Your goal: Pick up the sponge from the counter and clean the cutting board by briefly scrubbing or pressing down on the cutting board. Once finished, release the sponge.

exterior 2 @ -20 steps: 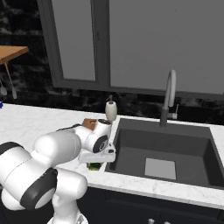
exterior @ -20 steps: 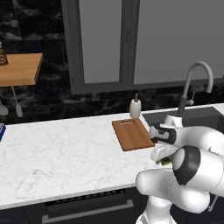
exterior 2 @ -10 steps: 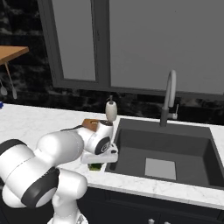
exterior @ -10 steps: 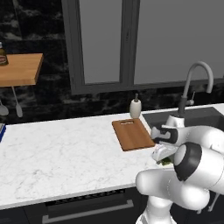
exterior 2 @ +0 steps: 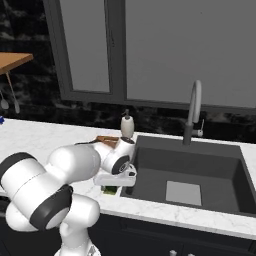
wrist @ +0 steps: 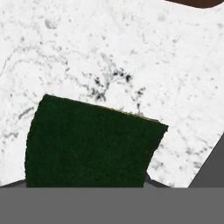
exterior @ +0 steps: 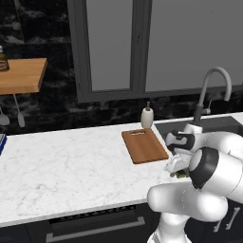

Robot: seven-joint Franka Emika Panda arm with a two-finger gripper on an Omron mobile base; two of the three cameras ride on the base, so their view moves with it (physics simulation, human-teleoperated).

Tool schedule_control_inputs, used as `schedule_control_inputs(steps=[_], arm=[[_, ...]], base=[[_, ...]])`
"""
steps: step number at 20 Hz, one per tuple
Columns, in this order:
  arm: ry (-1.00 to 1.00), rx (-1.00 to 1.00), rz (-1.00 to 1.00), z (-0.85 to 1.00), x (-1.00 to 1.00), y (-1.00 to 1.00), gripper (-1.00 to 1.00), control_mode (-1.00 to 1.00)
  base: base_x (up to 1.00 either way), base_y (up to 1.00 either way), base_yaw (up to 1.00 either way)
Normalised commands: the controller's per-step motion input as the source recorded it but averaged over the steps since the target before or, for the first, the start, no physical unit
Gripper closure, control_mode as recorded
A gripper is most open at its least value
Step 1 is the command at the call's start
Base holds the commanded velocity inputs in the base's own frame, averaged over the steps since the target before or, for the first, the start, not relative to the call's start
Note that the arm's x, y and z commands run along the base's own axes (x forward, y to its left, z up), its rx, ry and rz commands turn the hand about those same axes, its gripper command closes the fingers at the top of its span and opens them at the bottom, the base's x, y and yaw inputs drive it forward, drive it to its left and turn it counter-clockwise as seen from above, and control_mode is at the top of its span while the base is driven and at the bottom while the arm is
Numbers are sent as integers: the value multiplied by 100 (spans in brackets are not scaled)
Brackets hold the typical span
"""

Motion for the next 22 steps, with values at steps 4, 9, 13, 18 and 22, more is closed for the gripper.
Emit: schedule_control_inputs(steps=[4,9,13,18,22], arm=[[0,3,0,13,-3,6,-100,-100],[0,0,0,43,-1,6,-100,-100],[0,0,0,38,0,3,-100,-100],[0,1,2,8,0,0,-100,-100],[-2,0,1,5,0,0,-100,-100]], base=[[0,0,0],[0,0,0],[0,0,0],[0,0,0],[0,0,0]])
